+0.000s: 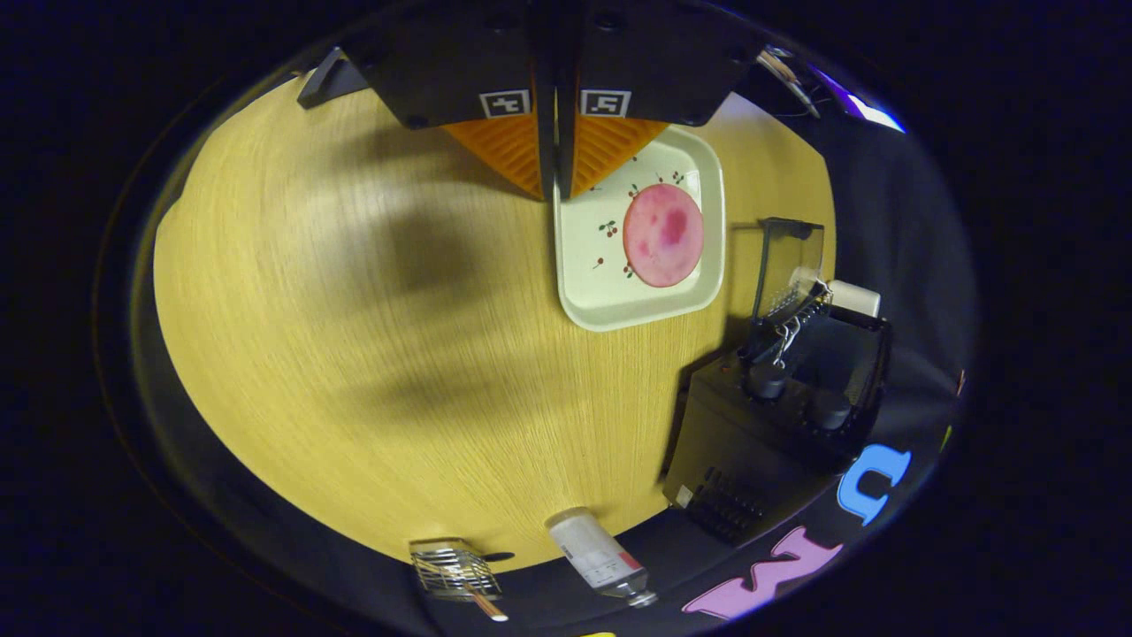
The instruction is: Open the toaster oven, put the food inside, and close the toaster oven door.
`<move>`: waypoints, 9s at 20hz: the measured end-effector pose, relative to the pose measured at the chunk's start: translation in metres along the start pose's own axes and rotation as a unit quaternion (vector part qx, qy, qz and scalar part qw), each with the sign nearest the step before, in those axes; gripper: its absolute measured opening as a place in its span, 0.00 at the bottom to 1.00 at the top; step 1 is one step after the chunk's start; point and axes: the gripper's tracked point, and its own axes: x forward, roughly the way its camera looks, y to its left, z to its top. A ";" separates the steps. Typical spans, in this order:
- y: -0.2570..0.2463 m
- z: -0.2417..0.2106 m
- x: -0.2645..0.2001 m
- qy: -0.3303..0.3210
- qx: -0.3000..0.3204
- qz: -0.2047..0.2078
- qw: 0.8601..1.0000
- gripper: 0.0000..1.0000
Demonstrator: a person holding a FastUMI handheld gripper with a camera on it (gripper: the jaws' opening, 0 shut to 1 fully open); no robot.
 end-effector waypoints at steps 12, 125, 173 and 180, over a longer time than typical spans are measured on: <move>0.006 0.013 -0.029 -0.020 0.104 0.069 0.992 0.06; 0.252 -0.052 0.095 -0.140 -0.230 -0.131 0.954 0.99; 0.311 0.032 -0.237 -0.488 -0.192 -0.035 0.851 0.99; 0.323 0.046 -0.251 -0.502 -0.205 -0.031 0.840 0.99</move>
